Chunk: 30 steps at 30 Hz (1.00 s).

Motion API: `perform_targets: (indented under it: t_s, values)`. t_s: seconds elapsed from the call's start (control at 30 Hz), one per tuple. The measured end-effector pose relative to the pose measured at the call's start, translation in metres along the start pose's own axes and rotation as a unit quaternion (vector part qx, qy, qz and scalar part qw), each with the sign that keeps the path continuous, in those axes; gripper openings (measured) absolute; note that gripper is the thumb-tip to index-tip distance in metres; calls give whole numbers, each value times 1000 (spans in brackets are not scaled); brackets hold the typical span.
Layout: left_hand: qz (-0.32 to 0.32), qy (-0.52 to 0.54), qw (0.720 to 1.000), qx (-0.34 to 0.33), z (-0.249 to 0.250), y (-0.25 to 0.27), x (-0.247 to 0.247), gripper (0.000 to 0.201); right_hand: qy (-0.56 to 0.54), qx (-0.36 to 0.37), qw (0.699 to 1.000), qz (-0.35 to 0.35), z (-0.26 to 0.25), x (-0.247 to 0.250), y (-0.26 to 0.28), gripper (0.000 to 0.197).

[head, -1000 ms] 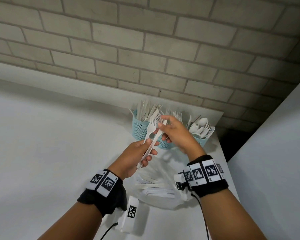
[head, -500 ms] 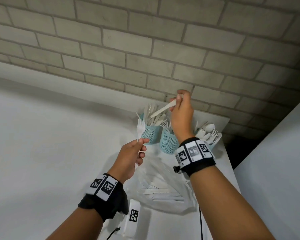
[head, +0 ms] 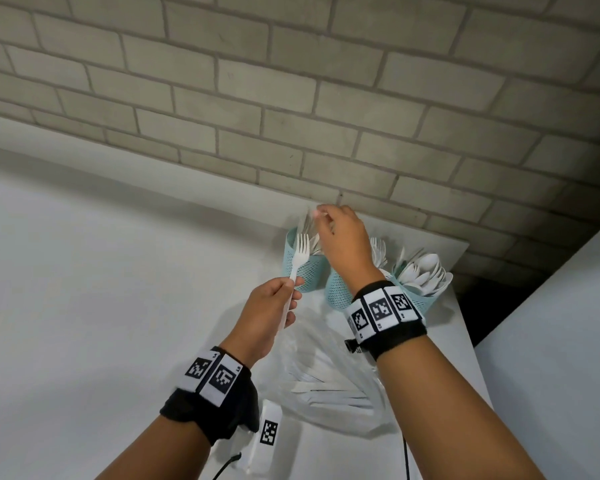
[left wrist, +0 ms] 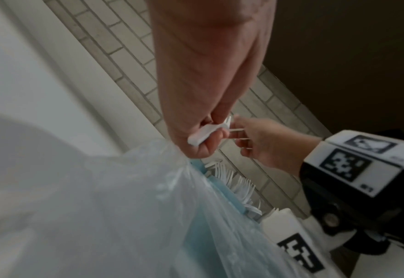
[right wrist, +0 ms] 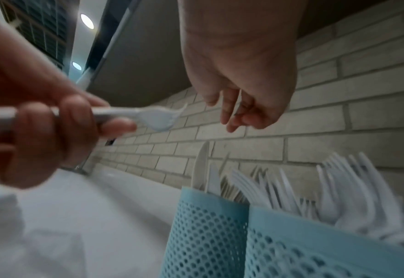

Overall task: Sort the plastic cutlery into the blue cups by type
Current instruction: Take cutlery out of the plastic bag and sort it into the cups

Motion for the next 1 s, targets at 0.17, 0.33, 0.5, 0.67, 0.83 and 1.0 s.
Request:
perform_targets:
  t_s: [0.17, 0.33, 0.5, 0.67, 0.83, 1.0]
  values:
    - [-2, -11, 1000, -27, 3, 4, -12, 20, -81, -56, 979, -181, -4, -5, 28, 29]
    - [60, -190, 976, -90, 6, 1, -2, 15, -217, -128, 968, 11, 25, 46, 22, 15]
    - [22, -411, 911, -32, -1, 0, 4, 21, -189, -69, 939, 279, 48, 113, 20, 22]
    - [-77, -491, 867, -11, -8, 6, -6, 14, 16, -34, 978, 207, 56, 83, 27, 29]
    - [-122, -554, 823, 17, -16, 10, -3, 27, 235, -87, 968, 4, 73, 29, 41, 30]
    - [-136, -576, 806, 6, -17, 13, -1, 36, 228, -71, 971, -6, 44, 36, 42, 38]
Point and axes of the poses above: each hand's wrist, its own y-axis away from the middle knuckle, its own x-axis out of the back of the hand, z = x × y, the point moved 7 cm from there along -y, towards the middle knuckle, and after that the axes turned 4 degrees about -y, right-handed, at the moved point
